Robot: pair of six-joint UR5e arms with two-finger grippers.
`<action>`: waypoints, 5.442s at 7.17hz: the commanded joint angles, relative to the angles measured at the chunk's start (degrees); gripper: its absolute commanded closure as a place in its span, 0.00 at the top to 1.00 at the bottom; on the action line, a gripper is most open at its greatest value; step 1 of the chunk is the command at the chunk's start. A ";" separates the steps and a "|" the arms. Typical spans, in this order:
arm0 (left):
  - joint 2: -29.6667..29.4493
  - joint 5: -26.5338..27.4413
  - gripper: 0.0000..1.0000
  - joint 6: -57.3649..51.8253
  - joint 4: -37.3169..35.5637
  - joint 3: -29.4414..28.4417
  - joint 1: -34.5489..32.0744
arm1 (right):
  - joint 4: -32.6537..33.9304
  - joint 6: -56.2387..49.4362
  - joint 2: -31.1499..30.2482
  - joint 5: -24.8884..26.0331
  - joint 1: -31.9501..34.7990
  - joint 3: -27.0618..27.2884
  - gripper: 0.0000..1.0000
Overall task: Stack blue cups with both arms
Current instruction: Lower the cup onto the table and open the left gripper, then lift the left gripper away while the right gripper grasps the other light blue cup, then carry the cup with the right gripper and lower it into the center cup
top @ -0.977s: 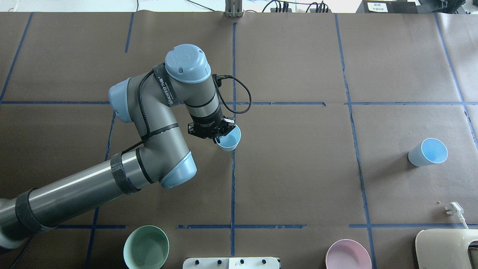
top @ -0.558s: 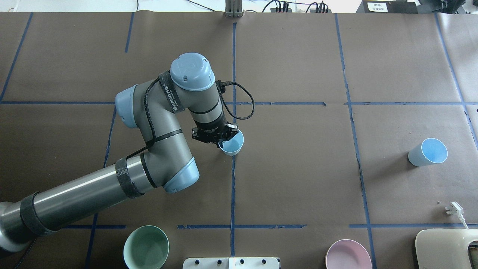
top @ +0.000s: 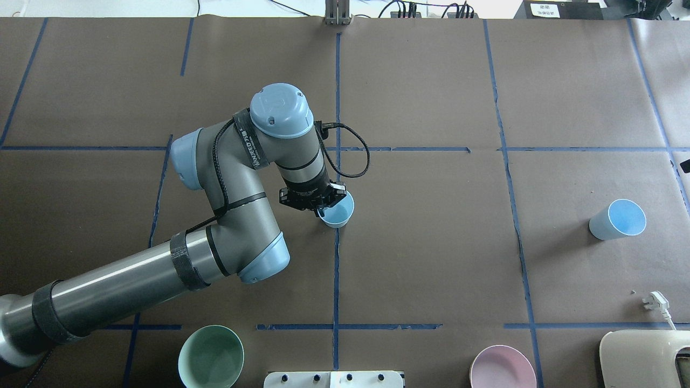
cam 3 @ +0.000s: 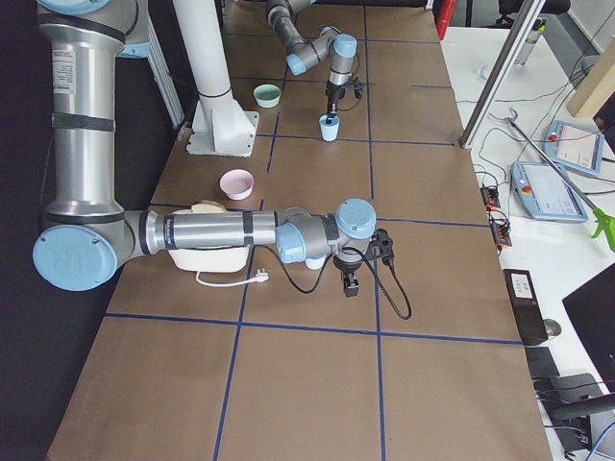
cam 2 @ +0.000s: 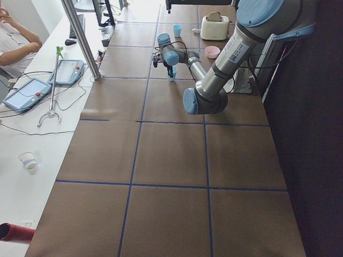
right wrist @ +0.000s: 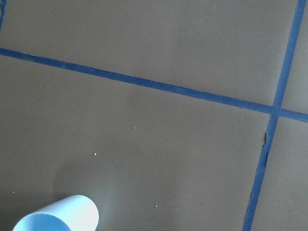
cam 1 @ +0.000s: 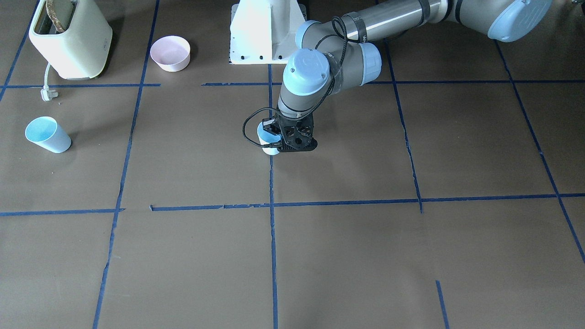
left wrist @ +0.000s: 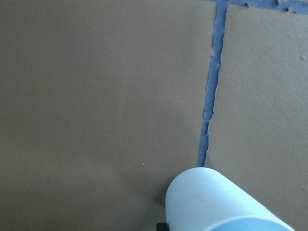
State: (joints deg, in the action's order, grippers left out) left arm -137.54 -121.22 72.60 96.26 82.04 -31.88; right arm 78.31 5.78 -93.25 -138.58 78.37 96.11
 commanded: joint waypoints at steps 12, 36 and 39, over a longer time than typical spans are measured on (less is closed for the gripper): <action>7.72 -7.36 1.00 5.72 6.13 12.53 -10.57 | -14.84 16.68 -3.51 -0.29 -13.48 0.40 0.99; 20.38 -6.93 1.00 4.22 6.31 23.60 -15.93 | 21.09 57.76 45.51 18.86 -43.39 7.18 0.00; 20.38 -6.93 1.00 4.31 6.31 23.60 -15.85 | 20.83 57.94 49.84 19.05 -43.48 0.49 0.00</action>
State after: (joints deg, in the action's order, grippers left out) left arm -117.16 -128.21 76.89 102.57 105.65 -47.74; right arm 99.17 63.69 -44.39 -119.66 34.99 98.20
